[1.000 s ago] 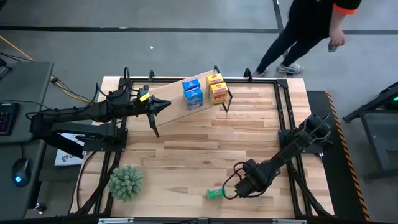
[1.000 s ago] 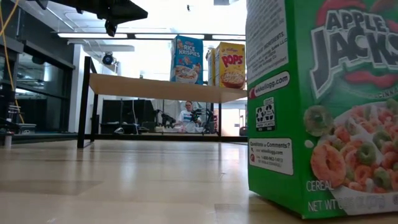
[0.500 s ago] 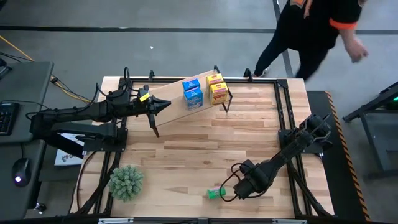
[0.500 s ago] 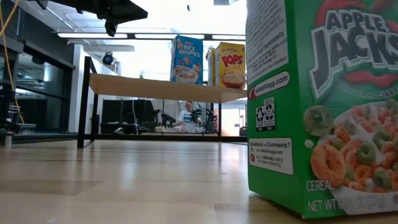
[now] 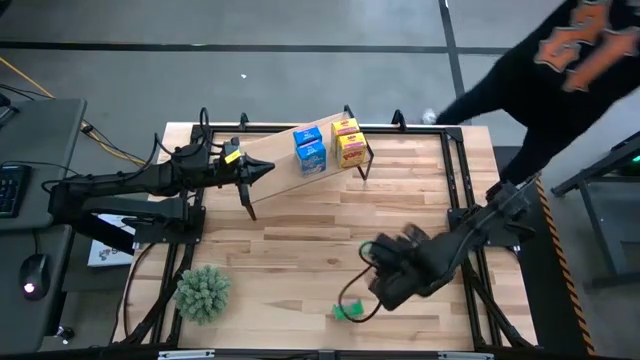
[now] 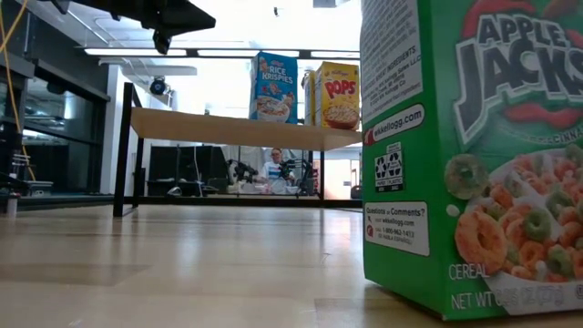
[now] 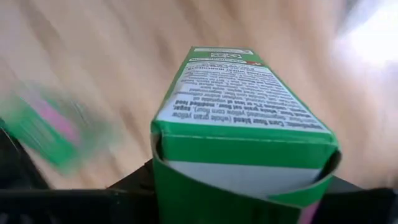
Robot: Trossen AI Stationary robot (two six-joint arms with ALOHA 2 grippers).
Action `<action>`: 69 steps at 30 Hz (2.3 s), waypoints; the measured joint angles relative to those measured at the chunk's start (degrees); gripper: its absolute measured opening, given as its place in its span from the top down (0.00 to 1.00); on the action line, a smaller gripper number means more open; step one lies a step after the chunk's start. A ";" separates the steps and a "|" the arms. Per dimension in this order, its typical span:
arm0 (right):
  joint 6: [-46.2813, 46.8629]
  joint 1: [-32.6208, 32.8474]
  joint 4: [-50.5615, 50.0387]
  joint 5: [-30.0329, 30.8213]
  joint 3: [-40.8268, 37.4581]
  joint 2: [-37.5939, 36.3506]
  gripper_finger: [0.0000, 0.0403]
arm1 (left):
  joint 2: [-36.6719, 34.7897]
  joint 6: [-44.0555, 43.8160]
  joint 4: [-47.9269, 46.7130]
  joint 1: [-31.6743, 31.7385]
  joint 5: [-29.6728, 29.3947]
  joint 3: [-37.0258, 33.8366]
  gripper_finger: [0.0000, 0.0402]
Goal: Stack cereal on shelf
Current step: Put the green cereal box on the shelf
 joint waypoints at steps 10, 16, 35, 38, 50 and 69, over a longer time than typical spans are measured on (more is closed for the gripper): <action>-50.75 -13.07 29.90 12.51 11.71 -0.20 0.56 | -9.26 0.94 -0.77 -0.22 17.81 0.52 0.99; -67.58 -23.62 47.97 -0.34 11.69 1.69 0.56 | -16.39 2.18 1.67 -1.98 18.32 -1.98 0.99; -81.06 -40.01 45.43 -10.95 27.05 20.45 0.56 | -21.36 3.00 6.02 -2.43 8.44 -5.38 0.99; -82.78 -39.62 43.84 -11.32 25.28 20.30 0.56 | -21.14 3.04 5.32 -2.41 8.52 -5.38 0.99; -76.90 -32.77 30.85 -19.34 27.45 16.87 0.56 | -14.97 7.47 7.07 -2.39 8.74 -5.38 0.99; -65.11 -27.01 16.39 -19.64 27.45 16.90 0.56 | 0.72 8.92 17.39 -5.74 22.62 -5.38 0.50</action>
